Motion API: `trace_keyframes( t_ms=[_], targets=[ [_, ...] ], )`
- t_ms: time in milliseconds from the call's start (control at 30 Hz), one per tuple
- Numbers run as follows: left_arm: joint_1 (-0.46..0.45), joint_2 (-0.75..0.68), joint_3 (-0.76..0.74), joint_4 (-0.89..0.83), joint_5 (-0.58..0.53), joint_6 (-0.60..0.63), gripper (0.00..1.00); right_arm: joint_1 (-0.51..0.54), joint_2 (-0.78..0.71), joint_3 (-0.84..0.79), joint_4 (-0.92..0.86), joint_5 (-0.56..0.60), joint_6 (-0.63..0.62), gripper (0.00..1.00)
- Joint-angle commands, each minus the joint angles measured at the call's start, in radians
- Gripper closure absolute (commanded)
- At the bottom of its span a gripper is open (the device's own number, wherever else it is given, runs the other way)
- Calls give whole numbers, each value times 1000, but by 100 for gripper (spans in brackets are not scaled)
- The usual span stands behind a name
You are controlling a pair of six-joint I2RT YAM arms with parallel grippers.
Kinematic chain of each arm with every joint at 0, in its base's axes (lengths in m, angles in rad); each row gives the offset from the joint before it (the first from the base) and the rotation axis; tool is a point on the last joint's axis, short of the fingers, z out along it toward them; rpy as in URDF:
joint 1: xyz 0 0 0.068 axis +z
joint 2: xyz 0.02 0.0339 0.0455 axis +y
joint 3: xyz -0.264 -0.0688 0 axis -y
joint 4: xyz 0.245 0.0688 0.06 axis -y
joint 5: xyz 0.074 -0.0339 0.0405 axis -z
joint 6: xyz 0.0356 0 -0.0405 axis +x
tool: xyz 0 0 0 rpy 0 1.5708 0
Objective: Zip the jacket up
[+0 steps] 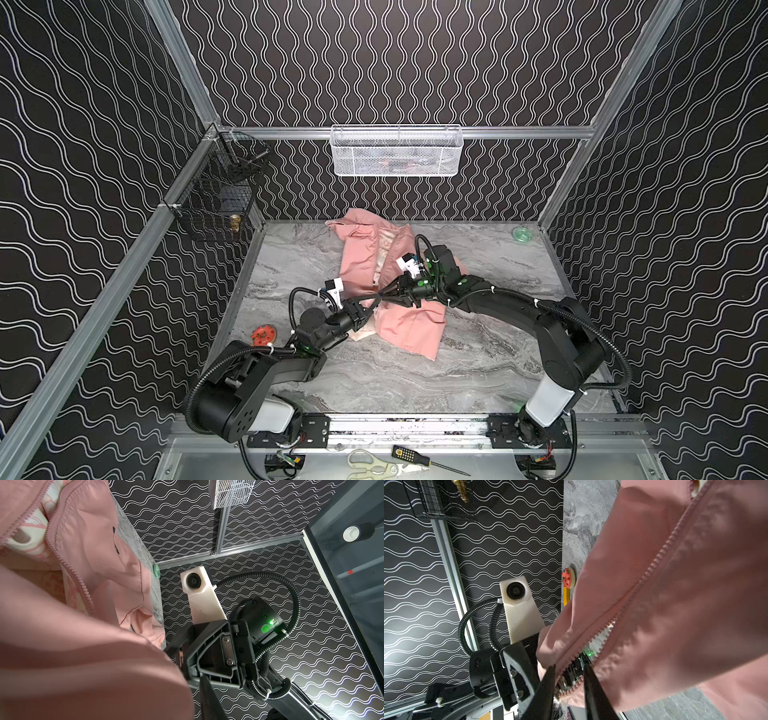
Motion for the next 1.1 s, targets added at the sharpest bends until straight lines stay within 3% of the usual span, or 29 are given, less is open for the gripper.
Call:
trace_keyframes(
  t_ms=[0,633,1067],
  targets=[
    [1,6,2,90,20,-24,77,3,3,-9,73,-21,26,76],
    [0,-22,-8,53,-4,-11,71,9,-22,-25,67,-32,20,89],
    [1,-8,2,63,-9,-16,70,9,-28,-34,111,-74,29,90]
  ],
)
